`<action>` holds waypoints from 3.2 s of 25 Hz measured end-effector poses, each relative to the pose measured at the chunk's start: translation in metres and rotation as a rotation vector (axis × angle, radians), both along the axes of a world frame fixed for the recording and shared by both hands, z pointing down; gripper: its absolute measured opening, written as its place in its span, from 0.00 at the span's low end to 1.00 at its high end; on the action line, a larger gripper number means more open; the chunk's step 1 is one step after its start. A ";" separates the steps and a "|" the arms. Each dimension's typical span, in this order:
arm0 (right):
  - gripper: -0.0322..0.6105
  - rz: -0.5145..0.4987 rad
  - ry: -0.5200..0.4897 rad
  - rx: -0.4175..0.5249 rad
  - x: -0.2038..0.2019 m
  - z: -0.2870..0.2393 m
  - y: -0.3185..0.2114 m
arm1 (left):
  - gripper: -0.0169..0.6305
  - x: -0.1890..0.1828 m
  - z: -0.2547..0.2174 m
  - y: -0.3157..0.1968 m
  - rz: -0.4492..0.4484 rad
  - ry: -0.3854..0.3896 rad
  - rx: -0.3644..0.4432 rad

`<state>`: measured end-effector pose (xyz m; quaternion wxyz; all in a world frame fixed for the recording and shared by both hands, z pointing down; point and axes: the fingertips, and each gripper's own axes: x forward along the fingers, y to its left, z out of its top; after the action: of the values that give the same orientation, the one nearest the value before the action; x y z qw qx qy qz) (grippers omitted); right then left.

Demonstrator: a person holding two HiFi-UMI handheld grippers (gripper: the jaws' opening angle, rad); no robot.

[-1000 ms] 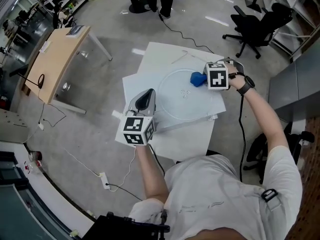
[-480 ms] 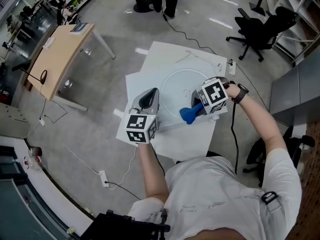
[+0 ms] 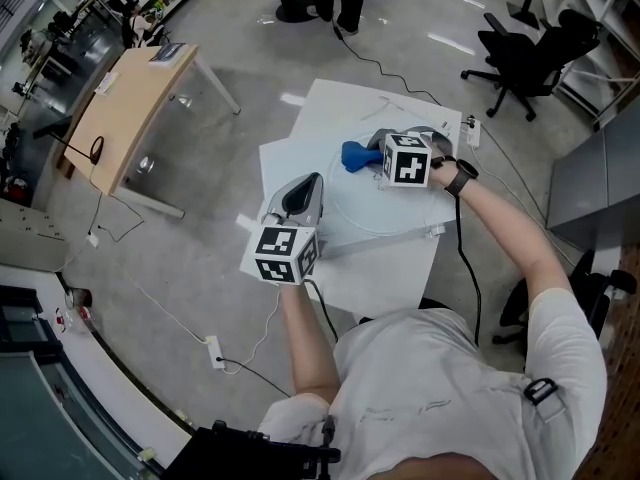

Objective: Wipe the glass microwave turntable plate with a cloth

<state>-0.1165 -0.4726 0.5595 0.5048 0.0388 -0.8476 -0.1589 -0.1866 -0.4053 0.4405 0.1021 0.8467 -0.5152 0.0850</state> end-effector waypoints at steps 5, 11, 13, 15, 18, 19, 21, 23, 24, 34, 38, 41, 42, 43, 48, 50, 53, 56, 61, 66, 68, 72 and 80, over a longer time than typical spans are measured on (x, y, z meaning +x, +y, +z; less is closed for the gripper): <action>0.16 0.055 0.232 0.047 0.060 -0.002 -0.014 | 0.02 0.002 -0.001 -0.001 0.011 0.008 0.000; 0.16 0.032 0.453 -0.068 0.123 -0.007 0.016 | 0.02 0.014 0.007 -0.003 0.035 0.009 -0.020; 0.16 -0.021 0.488 -0.134 0.131 -0.007 0.037 | 0.02 0.017 0.008 -0.004 0.043 0.011 -0.018; 0.16 -0.094 0.515 -0.217 0.136 -0.003 0.059 | 0.02 0.019 0.007 -0.004 0.047 0.015 -0.015; 0.16 -0.205 0.478 -0.361 0.126 0.003 0.096 | 0.02 0.020 0.008 -0.003 0.049 0.016 -0.018; 0.16 -0.233 0.446 -0.413 0.117 0.005 0.108 | 0.02 0.021 0.008 -0.003 0.051 0.016 -0.020; 0.16 -0.251 0.361 -0.516 0.094 0.008 0.131 | 0.02 0.022 0.010 -0.001 0.051 0.014 -0.024; 0.16 -0.225 0.253 -0.578 0.066 0.008 0.142 | 0.02 0.021 0.011 0.001 0.045 0.011 -0.028; 0.16 -0.205 0.196 -0.580 0.051 0.007 0.139 | 0.02 0.019 0.012 0.002 0.041 0.011 -0.030; 0.16 0.157 -0.133 -0.079 -0.003 -0.006 -0.001 | 0.02 0.007 0.003 0.008 0.014 0.035 -0.006; 0.16 0.175 0.108 0.099 0.049 0.001 -0.028 | 0.02 -0.005 0.007 0.009 -0.004 0.033 -0.012; 0.16 0.118 0.264 0.044 0.088 0.001 -0.015 | 0.02 -0.007 0.009 0.009 -0.014 0.037 -0.015; 0.16 0.079 0.322 0.015 0.100 0.001 -0.005 | 0.02 -0.007 0.009 0.009 -0.016 0.039 -0.016; 0.16 0.038 0.378 -0.015 0.113 0.001 0.005 | 0.02 -0.007 0.009 0.008 -0.016 0.041 -0.017; 0.16 -0.164 0.464 -0.179 0.129 -0.009 0.068 | 0.02 -0.009 0.013 0.007 -0.021 0.046 -0.023; 0.16 -0.254 0.416 -0.244 0.114 -0.012 0.093 | 0.02 -0.009 0.013 0.007 -0.023 0.048 -0.025; 0.16 -0.341 0.328 -0.331 0.088 -0.006 0.119 | 0.02 -0.007 0.013 0.009 -0.023 0.047 -0.024; 0.16 -0.341 0.237 -0.368 0.058 0.002 0.122 | 0.02 -0.008 0.011 0.010 -0.027 0.044 -0.022; 0.16 -0.189 0.090 -0.249 0.006 -0.007 0.085 | 0.02 -0.015 0.010 0.015 -0.051 0.039 -0.021; 0.16 -0.056 0.124 0.009 0.013 -0.006 0.017 | 0.02 -0.019 0.010 0.017 -0.062 0.038 -0.025; 0.16 -0.025 0.174 0.052 0.031 -0.004 0.003 | 0.02 -0.019 0.012 0.017 -0.062 0.038 -0.024; 0.16 0.002 0.305 0.054 0.078 -0.003 0.003 | 0.02 -0.018 0.015 0.017 -0.063 0.038 -0.028; 0.16 -0.266 0.449 -0.228 0.114 -0.006 0.108 | 0.02 -0.014 0.020 0.015 -0.054 0.042 -0.037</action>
<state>-0.0027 -0.3646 0.5538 0.6556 -0.1657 -0.7247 -0.1321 -0.2003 -0.3900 0.4604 0.1310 0.8322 -0.5337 0.0740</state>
